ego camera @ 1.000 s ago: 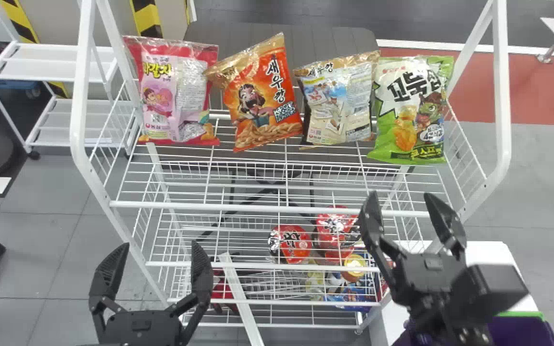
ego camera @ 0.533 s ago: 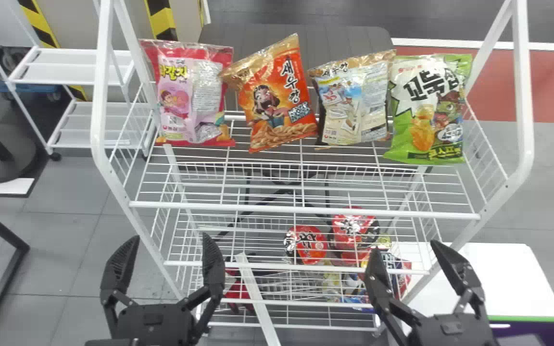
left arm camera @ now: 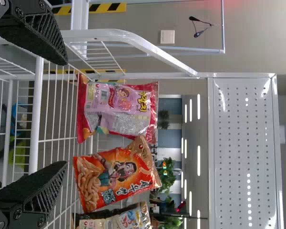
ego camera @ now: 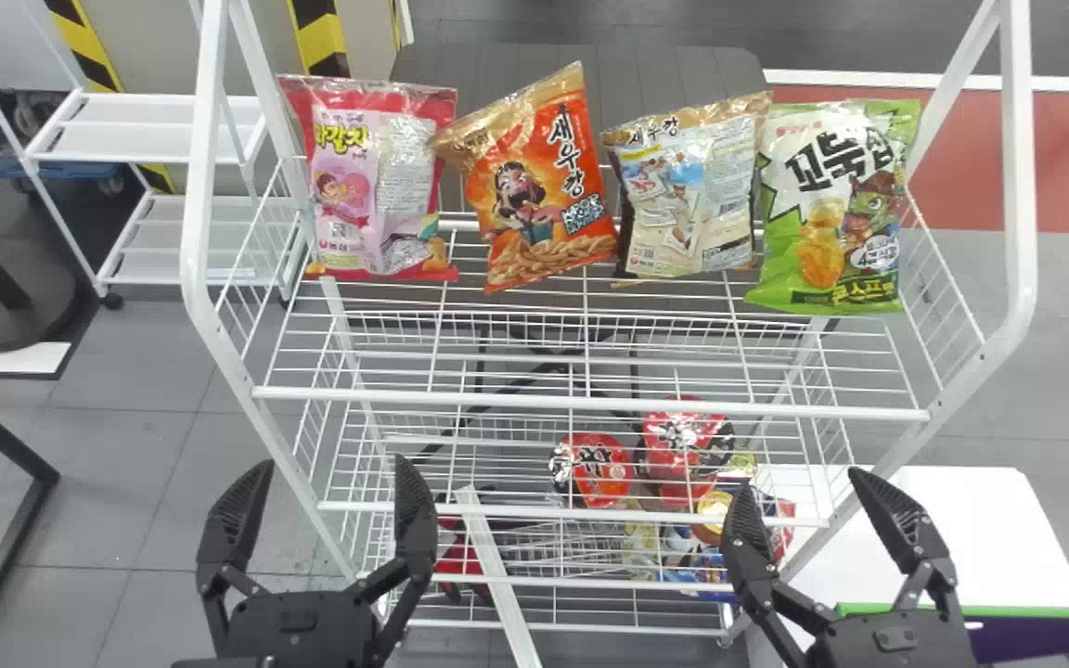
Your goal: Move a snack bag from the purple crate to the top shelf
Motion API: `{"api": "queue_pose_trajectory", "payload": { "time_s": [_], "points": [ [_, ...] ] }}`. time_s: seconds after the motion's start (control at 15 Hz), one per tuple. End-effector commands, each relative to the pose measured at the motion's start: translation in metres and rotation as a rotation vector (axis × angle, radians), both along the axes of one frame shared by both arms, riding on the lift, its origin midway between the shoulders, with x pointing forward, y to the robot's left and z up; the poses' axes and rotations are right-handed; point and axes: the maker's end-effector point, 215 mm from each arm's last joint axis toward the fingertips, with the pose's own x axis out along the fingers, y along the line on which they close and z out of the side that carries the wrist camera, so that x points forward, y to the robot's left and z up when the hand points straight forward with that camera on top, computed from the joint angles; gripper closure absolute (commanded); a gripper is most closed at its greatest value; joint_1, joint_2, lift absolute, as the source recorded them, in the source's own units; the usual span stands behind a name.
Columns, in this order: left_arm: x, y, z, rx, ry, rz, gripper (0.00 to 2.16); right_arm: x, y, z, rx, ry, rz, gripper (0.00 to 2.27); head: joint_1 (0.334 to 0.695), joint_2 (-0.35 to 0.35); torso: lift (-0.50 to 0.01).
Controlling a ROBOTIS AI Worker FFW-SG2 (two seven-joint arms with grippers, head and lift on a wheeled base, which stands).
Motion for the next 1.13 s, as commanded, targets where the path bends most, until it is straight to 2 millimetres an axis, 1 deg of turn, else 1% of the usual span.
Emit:
{"api": "queue_pose_trajectory", "payload": {
  "time_s": [0.0,0.33,0.47,0.6,0.73,1.07],
  "points": [
    [0.0,0.001,0.0,0.002,0.0,0.002,0.06,0.001,-0.002,0.0,0.017,0.003,0.0,0.23,0.695,-0.019,0.002],
    [-0.001,0.001,-0.001,0.001,0.002,0.003,0.06,0.002,-0.01,0.001,0.039,0.005,-0.001,0.23,0.695,-0.024,0.002],
    [-0.002,0.001,-0.001,0.001,0.003,0.006,0.06,0.003,-0.009,0.003,0.043,0.003,0.008,0.23,0.695,-0.03,0.002],
    [-0.002,0.002,-0.001,0.003,0.004,0.013,0.06,0.002,-0.004,0.005,0.053,-0.002,0.031,0.23,0.695,-0.031,0.002],
    [-0.004,0.001,-0.002,0.005,0.004,0.012,0.06,0.003,-0.005,0.008,0.054,-0.01,0.03,0.23,0.695,-0.021,0.002],
    [-0.006,0.001,-0.002,0.009,0.006,0.019,0.06,0.004,-0.006,0.01,0.051,-0.015,0.032,0.23,0.695,-0.025,0.002]
  ]
}}
